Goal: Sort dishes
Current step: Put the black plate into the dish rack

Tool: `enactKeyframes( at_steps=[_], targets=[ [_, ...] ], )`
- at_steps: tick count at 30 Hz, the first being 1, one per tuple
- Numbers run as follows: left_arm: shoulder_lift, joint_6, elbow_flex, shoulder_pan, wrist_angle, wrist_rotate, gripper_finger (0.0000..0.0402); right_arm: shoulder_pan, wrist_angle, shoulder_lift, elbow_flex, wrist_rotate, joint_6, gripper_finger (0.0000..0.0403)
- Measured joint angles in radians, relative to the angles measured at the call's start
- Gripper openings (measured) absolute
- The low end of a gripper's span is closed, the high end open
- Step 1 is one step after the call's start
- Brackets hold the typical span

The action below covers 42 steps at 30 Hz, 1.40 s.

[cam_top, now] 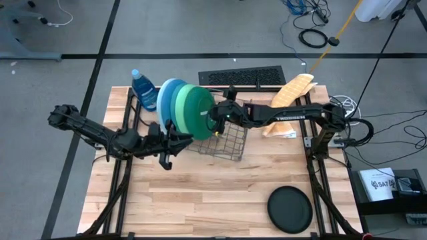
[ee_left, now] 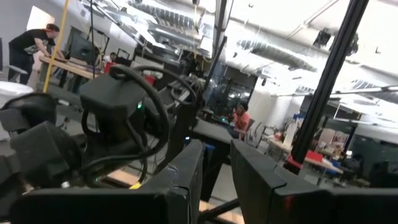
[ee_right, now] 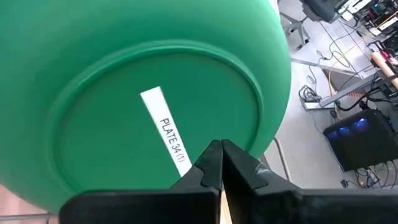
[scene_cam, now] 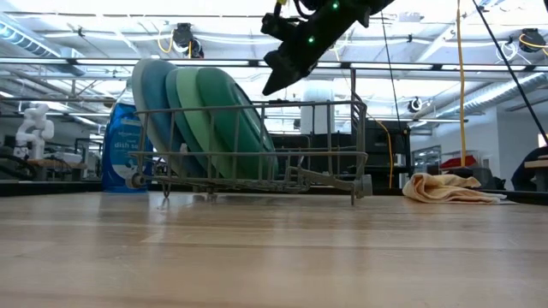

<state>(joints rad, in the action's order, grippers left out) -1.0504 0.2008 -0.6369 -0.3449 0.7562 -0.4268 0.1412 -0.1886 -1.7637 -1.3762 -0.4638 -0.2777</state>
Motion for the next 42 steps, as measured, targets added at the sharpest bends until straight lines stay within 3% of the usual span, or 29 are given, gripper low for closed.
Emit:
enactKeyframes(
  at_steps=[4, 9, 13, 17, 20, 28, 35, 42],
  targets=[
    [0.000, -0.003, 0.000, -0.010, -0.048, -0.002, 0.0084, -0.040, -0.017, 0.037, 0.001, 0.001, -0.006, 0.0002],
    [0.000, -0.006, 0.000, -0.031, -0.117, -0.003, 0.0084, -0.136, -0.109, 0.199, 0.000, 0.044, 0.022, 0.0038],
    [0.000, -0.006, 0.000, -0.057, -0.180, -0.003, 0.0084, -0.228, -0.378, 0.354, 0.000, 0.075, 0.151, 0.0090],
    [0.000, -0.006, 0.000, -0.101, -0.257, -0.003, 0.0084, -0.342, -0.711, 0.476, -0.001, 0.294, 0.376, 0.0136],
    [0.000, -0.006, 0.000, -0.129, -0.315, -0.003, 0.0084, -0.467, -0.859, 0.506, -0.001, 0.321, 0.592, 0.0146],
    [-0.003, -0.033, 0.000, -0.176, -0.357, -0.008, 0.0084, -0.738, -0.989, 0.424, -0.001, 0.313, 0.927, 0.0136],
    [-0.003, -0.057, 0.000, -0.195, -0.352, -0.050, 0.0084, -0.835, -0.993, 0.262, -0.001, 0.313, 1.087, 0.0141],
    [-0.003, -0.052, 0.000, -0.197, -0.351, -0.053, 0.0084, -0.885, -0.820, 0.078, 0.000, 0.483, 1.234, 0.0148]
  ],
)
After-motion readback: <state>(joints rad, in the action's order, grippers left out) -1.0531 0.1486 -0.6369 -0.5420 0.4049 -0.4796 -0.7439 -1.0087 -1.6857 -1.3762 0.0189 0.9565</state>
